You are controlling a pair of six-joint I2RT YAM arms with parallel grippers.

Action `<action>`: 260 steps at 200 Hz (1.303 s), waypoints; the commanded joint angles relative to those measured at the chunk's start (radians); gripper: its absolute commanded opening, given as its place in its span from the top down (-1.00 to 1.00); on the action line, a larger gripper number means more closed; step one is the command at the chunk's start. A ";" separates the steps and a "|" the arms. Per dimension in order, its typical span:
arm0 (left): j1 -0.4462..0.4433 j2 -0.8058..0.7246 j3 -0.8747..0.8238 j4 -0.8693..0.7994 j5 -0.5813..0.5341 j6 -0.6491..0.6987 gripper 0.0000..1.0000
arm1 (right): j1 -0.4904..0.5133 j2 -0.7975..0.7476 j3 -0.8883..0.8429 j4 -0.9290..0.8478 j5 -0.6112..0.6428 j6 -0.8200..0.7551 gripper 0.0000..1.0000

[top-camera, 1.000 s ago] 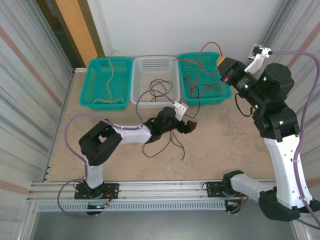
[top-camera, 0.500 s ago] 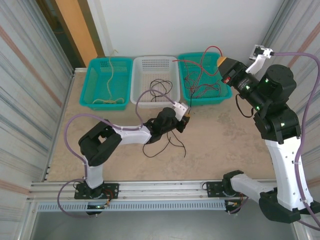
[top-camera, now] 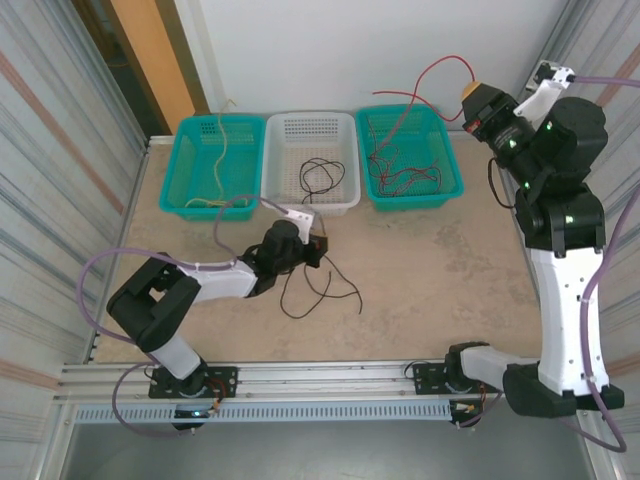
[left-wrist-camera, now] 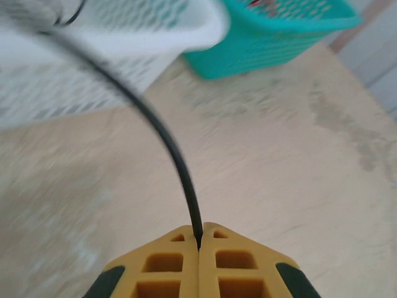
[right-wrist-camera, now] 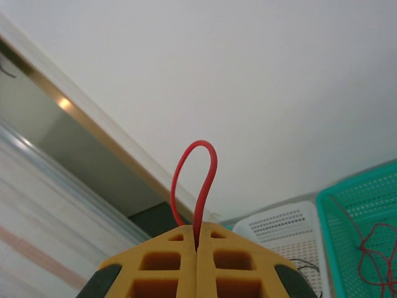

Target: Untangle the cables

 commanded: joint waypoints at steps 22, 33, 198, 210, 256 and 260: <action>0.015 -0.035 -0.018 0.022 0.064 -0.087 1.00 | -0.045 0.070 0.085 -0.024 -0.038 -0.034 1.00; 0.005 -0.059 0.007 0.006 0.083 -0.074 1.00 | -0.044 0.120 0.104 -0.047 -0.060 -0.037 1.00; -0.028 -0.435 0.429 -0.380 0.274 -0.036 1.00 | -0.091 0.739 0.172 -0.179 0.029 -0.151 -0.08; -0.024 -0.430 0.469 -0.403 0.291 -0.028 1.00 | -0.084 0.713 0.128 -0.166 0.042 -0.152 -0.14; -0.014 -0.404 0.586 -0.445 0.332 -0.010 1.00 | 0.000 0.513 0.001 -0.147 0.152 -0.218 -0.44; -0.012 -0.402 0.592 -0.447 0.336 -0.013 1.00 | 0.006 0.490 -0.008 -0.147 0.162 -0.222 -0.45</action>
